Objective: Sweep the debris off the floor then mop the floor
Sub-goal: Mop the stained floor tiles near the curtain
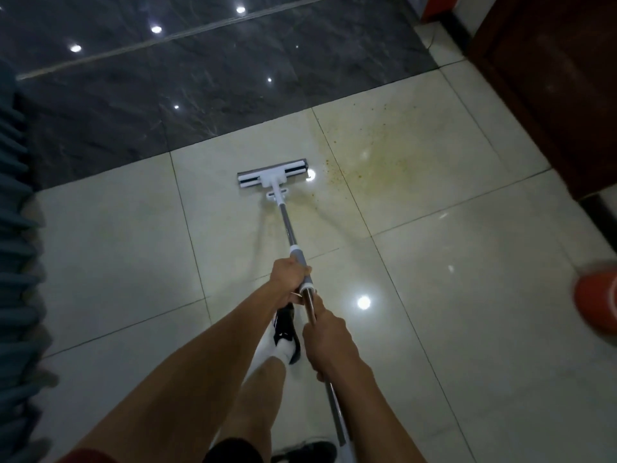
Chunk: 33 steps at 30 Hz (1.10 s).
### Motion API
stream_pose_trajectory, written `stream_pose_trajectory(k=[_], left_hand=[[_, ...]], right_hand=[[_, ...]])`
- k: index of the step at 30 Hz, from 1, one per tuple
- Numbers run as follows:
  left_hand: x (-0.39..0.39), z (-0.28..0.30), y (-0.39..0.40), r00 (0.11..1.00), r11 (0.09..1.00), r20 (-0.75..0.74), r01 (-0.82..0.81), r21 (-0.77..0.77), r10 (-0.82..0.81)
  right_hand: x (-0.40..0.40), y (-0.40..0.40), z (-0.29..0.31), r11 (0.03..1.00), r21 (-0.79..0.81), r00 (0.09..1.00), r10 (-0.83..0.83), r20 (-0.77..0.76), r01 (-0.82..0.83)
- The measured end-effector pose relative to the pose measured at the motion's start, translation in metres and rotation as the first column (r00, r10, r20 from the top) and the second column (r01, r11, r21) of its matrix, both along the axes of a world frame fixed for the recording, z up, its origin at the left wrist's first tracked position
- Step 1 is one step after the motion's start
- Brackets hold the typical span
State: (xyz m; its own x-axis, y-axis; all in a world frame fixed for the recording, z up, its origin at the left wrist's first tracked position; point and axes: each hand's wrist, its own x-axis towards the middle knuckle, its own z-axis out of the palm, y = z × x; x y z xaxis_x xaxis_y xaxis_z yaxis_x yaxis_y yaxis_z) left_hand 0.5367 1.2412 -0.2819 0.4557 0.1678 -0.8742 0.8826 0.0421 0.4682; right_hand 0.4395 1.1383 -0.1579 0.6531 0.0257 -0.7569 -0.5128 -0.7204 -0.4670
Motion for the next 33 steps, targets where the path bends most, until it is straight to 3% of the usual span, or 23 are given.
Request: stream_pose_trajectory(k=[8, 15, 22, 33], left_hand=[[-0.1, 0.01, -0.063, 0.993, 0.992, 0.001, 0.12, 0.026, -0.12], [-0.085, 0.002, -0.083, 0.985, 0.982, 0.018, 0.172, 0.078, -0.173], [-0.022, -0.003, -0.072, 0.989, 0.99, 0.042, 0.14, 0.013, -0.14], [0.177, -0.003, -0.052, 0.981, 0.982, 0.033, 0.19, 0.02, -0.191]], right_hand=[[-0.114, -0.051, 0.025, 0.989, 0.042, 0.99, -0.142, -0.005, 0.142], [-0.11, -0.066, 0.014, 0.958, 0.082, 0.96, -0.278, 0.037, 0.274], [-0.046, -0.053, 0.003, 0.941, 0.08, 0.943, -0.331, 0.023, 0.328], [0.15, -0.028, -0.012, 0.936, 0.057, 0.936, -0.35, 0.031, 0.348]])
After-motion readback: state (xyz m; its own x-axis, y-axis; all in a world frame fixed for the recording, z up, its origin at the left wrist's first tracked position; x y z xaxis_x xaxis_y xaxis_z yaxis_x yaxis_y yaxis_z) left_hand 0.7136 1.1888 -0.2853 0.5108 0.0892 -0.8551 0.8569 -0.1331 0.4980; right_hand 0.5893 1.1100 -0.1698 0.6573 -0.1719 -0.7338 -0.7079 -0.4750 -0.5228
